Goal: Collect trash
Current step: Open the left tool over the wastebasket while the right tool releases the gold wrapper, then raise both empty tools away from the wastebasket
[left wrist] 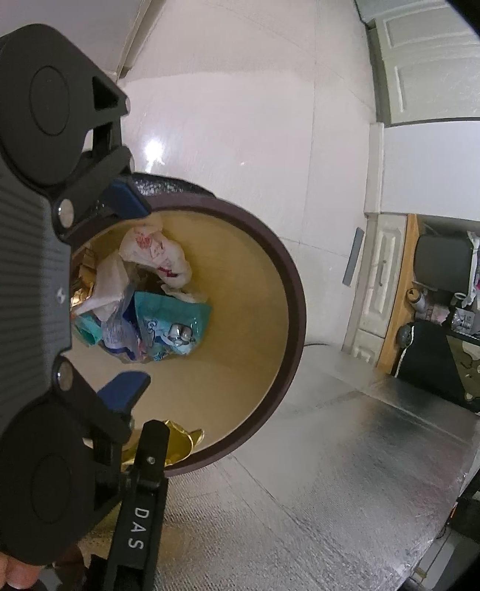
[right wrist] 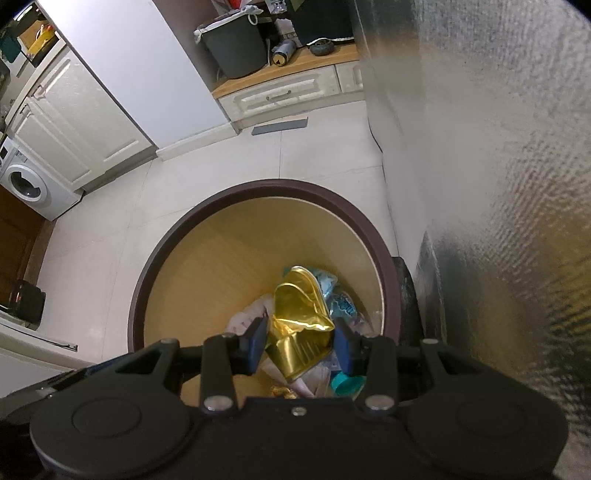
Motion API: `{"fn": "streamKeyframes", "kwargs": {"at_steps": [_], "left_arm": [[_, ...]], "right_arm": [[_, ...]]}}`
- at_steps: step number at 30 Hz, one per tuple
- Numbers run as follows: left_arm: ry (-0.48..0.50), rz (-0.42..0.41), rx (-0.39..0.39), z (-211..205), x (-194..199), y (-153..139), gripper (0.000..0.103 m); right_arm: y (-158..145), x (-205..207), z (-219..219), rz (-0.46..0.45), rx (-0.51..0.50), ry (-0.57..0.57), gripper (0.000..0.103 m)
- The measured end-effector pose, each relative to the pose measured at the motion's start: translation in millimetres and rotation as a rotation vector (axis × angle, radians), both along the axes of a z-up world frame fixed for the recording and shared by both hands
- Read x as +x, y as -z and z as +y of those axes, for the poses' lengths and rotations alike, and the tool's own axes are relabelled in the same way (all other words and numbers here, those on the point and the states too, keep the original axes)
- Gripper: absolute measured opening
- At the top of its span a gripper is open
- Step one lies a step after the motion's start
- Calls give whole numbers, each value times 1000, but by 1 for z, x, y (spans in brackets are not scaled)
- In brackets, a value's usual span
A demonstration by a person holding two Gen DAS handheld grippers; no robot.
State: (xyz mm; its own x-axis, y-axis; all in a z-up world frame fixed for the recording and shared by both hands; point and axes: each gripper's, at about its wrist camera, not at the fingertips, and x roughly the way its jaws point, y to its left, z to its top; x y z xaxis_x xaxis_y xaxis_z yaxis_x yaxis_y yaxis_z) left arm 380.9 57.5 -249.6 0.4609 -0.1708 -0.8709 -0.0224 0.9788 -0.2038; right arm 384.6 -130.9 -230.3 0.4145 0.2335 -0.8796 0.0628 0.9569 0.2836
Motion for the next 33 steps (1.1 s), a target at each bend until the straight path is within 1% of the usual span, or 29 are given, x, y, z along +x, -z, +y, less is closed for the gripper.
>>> {"fn": "streamKeyframes", "kwargs": {"at_steps": [4, 6, 8, 12, 17, 25, 33], "left_arm": [[-7, -8, 14, 4, -7, -8, 100], [-15, -5, 23, 8, -10, -9, 102], [-25, 1, 32, 10, -12, -8, 103], [-37, 12, 32, 14, -17, -8, 103], [-38, 3, 35, 14, -24, -15, 103], [-27, -33, 36, 15, -39, -33, 103], [-35, -81, 41, 20, -64, -56, 103]], "right_arm": [[-1, -2, -2, 9, -19, 11, 43], [0, -4, -3, 22, -17, 13, 51], [0, -5, -2, 24, -14, 6, 54], [-3, -8, 0, 21, -22, -5, 54], [-10, -14, 1, 12, -32, -8, 54], [-31, -29, 11, -40, -57, -24, 55], [-66, -54, 26, -131, -92, -60, 63]]}}
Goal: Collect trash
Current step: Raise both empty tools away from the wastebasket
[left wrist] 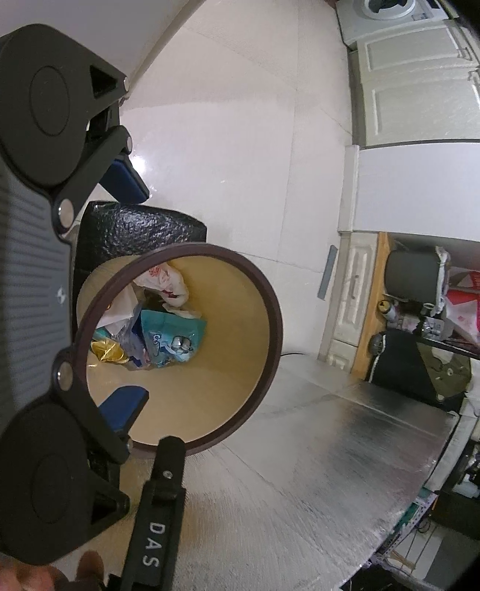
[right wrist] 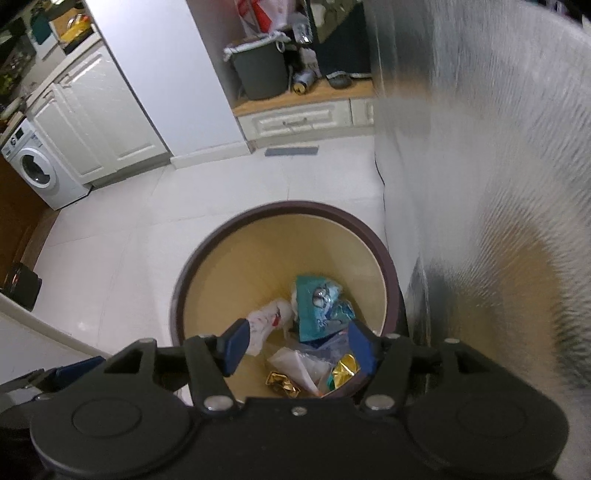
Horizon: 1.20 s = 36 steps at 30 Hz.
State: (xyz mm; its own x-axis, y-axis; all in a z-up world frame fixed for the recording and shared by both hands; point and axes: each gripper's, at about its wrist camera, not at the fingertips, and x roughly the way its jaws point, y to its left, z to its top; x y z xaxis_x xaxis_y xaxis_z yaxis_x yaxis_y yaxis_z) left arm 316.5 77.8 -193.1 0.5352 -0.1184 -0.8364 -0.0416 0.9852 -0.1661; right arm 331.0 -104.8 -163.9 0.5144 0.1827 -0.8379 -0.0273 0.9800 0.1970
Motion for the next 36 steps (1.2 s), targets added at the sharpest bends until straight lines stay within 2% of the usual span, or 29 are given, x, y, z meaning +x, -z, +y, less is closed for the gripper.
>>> {"fn": "streamKeyframes", "kwargs": {"at_steps": [9, 21, 31, 36], "left_arm": [[-12, -76, 9, 8, -36, -37, 103], [-3, -224, 45, -2, -82, -113, 103], [-13, -308, 94, -25, -130, -160, 103], [-8, -347, 74, -31, -156, -175, 103]], "right_arm": [[-53, -35, -4, -124, -16, -10, 77], [-131, -86, -29, -309, -15, -29, 84], [-173, -139, -66, -425, -49, -33, 95], [-185, -167, -86, -469, -83, -10, 101]]}}
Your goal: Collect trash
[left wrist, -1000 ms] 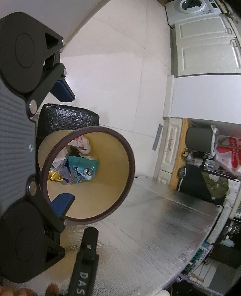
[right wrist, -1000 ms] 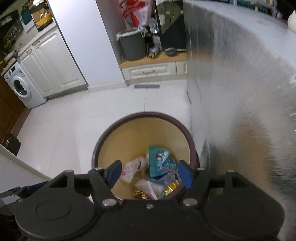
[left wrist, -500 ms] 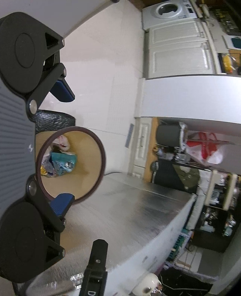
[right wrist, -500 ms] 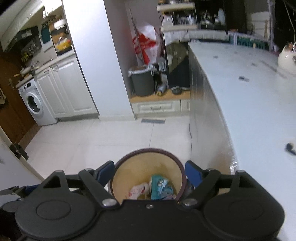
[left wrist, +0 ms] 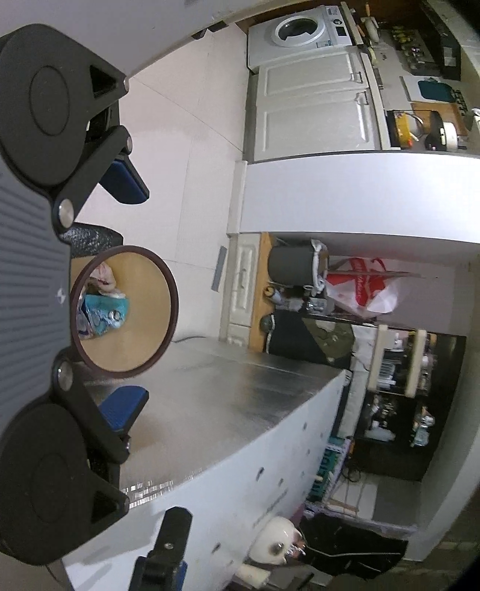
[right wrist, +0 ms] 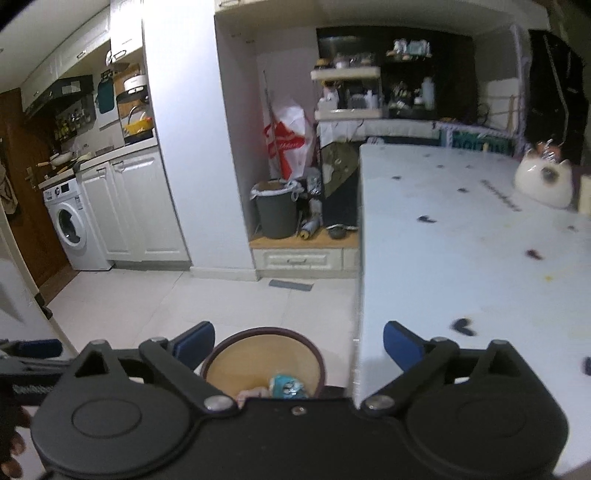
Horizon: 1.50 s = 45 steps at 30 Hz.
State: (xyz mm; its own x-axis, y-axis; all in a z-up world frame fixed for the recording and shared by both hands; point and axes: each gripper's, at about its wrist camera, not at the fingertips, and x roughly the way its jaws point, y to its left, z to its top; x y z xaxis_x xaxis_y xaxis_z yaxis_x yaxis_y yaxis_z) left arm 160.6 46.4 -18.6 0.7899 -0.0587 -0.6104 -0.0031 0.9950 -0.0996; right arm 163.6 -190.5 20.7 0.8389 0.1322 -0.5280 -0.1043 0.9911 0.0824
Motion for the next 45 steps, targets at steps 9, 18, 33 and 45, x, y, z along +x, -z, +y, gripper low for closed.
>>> {"fn": "streamKeyframes", "kwargs": {"at_steps": [9, 18, 33, 45], "left_arm": [[15, -46, 36, -17, -45, -13, 103], [18, -62, 37, -19, -75, -20, 103], [53, -80, 46, -25, -112, -29, 103], [62, -44, 44, -22, -118, -25, 103]], "right_arm": [[-5, -48, -22, -30, -45, 50, 103], [-15, -85, -35, -50, -69, 74, 103], [-24, -130, -34, -41, -64, 62, 103], [-18, -134, -23, 5, -73, 53, 103]]}}
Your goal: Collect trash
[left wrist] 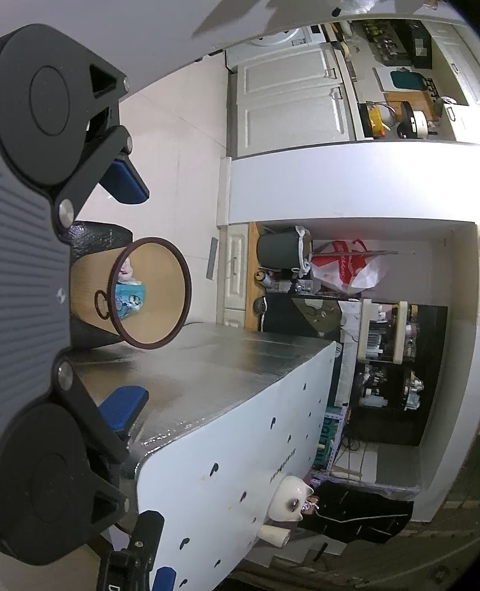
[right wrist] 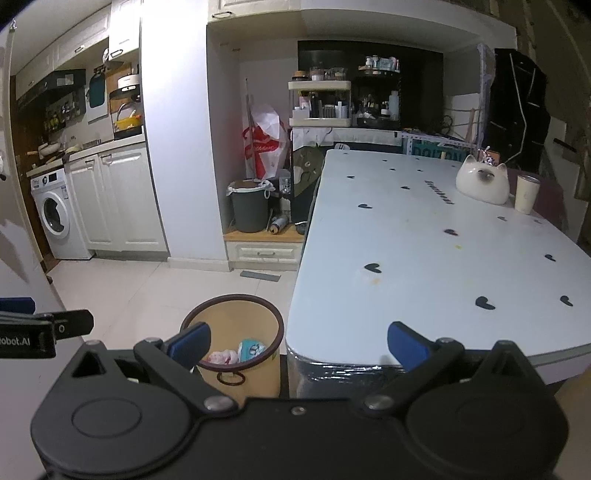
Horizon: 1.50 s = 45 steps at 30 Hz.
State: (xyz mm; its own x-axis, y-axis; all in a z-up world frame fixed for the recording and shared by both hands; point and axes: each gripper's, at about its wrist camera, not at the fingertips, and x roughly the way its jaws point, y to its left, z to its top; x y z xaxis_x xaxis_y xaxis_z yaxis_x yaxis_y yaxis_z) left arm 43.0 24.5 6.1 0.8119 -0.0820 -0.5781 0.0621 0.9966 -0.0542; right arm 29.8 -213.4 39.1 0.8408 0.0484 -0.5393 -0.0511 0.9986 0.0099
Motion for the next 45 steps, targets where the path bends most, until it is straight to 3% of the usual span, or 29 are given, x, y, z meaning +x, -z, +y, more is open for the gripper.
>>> {"fn": "streamKeyframes", "kwargs": {"at_steps": [12, 45], "left_arm": [[3, 33, -4, 7, 0, 6, 103], [13, 30, -3, 6, -2, 3, 103]], "right_arm": [[4, 0, 4, 22, 0, 8, 103], [1, -2, 3, 21, -2, 28, 103]]}}
